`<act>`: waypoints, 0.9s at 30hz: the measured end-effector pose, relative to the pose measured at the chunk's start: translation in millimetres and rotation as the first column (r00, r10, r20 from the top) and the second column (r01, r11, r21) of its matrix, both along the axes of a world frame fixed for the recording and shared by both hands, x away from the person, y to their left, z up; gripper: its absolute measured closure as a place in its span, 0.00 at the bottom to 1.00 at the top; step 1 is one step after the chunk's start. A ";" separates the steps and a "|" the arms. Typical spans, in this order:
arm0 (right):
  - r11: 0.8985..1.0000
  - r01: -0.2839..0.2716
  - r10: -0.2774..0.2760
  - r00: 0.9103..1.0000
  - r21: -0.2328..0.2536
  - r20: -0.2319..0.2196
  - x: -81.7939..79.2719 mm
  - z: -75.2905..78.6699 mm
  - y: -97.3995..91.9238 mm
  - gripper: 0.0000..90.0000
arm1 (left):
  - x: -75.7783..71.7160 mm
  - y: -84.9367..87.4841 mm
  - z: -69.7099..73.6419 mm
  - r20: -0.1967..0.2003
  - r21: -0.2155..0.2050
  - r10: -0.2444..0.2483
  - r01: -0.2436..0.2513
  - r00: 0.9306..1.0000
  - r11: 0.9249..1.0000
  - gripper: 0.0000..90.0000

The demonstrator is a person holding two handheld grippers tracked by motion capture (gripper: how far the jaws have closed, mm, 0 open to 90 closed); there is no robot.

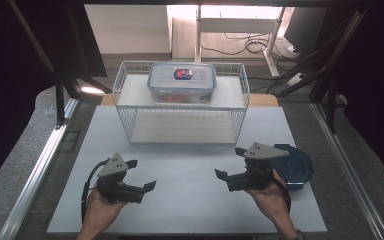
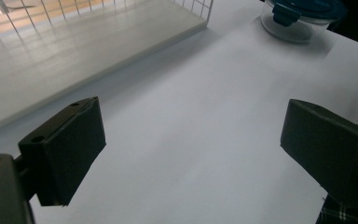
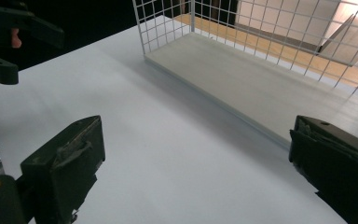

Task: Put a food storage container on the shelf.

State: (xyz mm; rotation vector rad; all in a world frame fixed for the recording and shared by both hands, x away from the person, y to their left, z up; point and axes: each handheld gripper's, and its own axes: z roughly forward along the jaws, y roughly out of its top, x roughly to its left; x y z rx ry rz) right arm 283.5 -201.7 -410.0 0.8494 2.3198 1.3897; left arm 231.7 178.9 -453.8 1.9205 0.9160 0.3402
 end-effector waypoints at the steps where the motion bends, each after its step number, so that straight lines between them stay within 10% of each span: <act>1: 1.000 -0.005 0.005 1.000 0.009 -0.006 -3.3 -6.0 -1.4 0.04 | -3.3 -0.8 -6.2 -0.001 -0.008 -0.003 0.003 1.000 1.000 0.06; 27: 0.998 0.004 -0.011 0.994 -0.060 -0.109 -24.7 -77.5 -3.8 0.03 | -29.6 5.4 -61.4 -0.013 0.064 0.034 -0.033 0.999 0.997 0.07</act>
